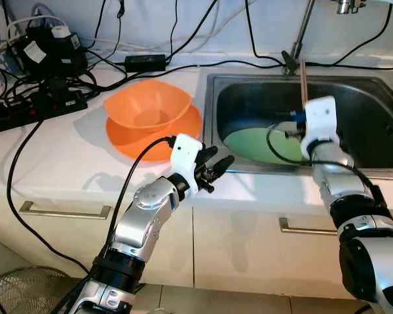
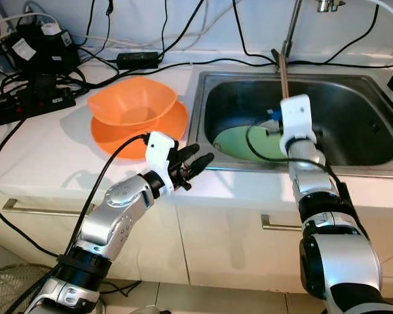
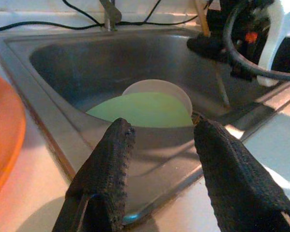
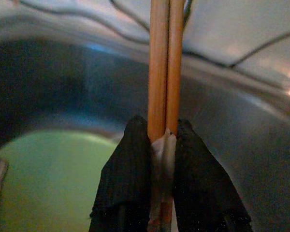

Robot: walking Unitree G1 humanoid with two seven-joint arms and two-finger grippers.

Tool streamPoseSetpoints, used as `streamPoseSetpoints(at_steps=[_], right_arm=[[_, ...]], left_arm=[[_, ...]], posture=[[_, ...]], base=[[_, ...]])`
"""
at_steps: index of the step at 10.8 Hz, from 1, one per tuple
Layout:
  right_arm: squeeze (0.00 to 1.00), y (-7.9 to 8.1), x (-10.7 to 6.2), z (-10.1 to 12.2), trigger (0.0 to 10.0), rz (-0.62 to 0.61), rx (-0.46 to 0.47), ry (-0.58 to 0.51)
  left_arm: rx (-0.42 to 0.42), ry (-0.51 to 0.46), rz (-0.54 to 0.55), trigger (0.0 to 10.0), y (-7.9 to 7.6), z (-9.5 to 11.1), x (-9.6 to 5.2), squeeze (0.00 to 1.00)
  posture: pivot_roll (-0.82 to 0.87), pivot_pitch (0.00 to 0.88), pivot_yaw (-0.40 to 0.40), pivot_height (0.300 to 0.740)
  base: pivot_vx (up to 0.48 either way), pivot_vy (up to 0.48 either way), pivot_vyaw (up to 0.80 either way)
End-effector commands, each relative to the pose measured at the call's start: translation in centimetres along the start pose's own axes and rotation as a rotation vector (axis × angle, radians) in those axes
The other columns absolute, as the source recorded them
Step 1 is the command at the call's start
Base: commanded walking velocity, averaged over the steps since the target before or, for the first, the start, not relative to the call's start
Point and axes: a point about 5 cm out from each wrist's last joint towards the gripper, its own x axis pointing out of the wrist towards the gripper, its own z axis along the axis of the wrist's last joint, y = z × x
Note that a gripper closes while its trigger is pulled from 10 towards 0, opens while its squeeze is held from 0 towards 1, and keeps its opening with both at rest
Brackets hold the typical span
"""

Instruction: Kitchen organization

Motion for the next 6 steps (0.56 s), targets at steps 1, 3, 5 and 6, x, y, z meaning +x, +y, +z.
streamPoseSetpoints(at_steps=[1, 3, 5, 6], right_arm=[[0.0, -0.06, 0.26, 0.21, 10.0, -0.014, 0.037, 0.026], [0.0, -0.04, 0.22, -0.24, 10.0, -0.021, 0.046, 0.045], [0.0, 0.41, 0.23, -0.3, 10.0, -0.017, 0.062, 0.042], [0.0, 0.56, 0.18, -0.5, 10.0, -0.016, 0.069, 0.047]], left_arm=[[0.014, 0.012, -0.015, 10.0, -0.14, 0.06, -0.08, 0.0], [0.023, 0.019, -0.013, 10.0, -0.1, 0.04, -0.02, 0.0], [0.022, 0.016, 0.002, 10.0, 0.13, 0.12, -0.17, 0.0], [0.022, 0.017, 0.003, 10.0, 0.13, 0.1, -0.19, 0.0]], posture=[[0.05, 0.0, 0.064, 0.74], [0.05, 0.0, 0.063, 0.74], [0.07, 0.0, 0.06, 0.74], [0.07, 0.0, 0.059, 0.74]], base=[[0.0, 0.0, 0.0], [0.0, 0.0, 0.0], [0.0, 0.0, 0.0], [0.0, 0.0, 0.0]])
